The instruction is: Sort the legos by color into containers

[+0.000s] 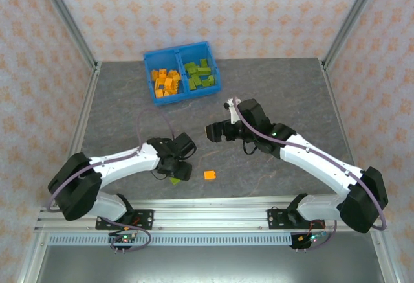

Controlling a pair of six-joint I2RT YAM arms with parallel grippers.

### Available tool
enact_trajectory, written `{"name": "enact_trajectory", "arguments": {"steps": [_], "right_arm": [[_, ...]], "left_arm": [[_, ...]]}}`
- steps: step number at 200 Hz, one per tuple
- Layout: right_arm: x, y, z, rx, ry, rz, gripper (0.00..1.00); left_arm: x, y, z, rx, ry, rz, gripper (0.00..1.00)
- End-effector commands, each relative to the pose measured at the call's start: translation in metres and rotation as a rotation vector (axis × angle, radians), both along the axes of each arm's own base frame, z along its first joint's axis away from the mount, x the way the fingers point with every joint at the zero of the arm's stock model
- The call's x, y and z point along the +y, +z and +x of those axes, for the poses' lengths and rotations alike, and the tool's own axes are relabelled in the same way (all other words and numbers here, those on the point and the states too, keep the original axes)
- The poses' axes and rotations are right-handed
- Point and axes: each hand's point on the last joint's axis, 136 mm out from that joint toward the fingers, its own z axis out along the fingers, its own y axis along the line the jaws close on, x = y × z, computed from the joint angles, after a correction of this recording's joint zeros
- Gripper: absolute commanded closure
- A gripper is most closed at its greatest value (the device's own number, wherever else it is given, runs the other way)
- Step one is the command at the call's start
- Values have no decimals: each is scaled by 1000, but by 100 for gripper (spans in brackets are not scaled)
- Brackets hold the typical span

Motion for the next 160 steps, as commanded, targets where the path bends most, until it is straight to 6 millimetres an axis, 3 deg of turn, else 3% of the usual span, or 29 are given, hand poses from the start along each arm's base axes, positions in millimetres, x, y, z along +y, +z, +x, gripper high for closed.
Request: {"name": "enact_trajectory", "arguments": {"steps": [1,34,72,92,120,147,160], "right_arm": [[4,0,0,1,21,-7,1],[4,-2,0,11,22,-14,1],[2,-2,-1,15,10,-15,1],[2,-2,-5,22,22,-5,1],[2,-12,-25,67,92,4,1],[6,-29,-56,139,225,26,0],[4,-24,-69,121,259,59,0]], "left_arm": [[-8,-13,-4,33,-10,-22,28],[-11,-29,-9,75,-6,-29,28],[9,-40,-12,75,69,63,54],[13,-37,-8,40,101,68,60],[9,-32,-2,4,136,33,68],[-1,-27,7,-25,163,-34,74],[-6,-25,11,-32,175,-64,75]]}}
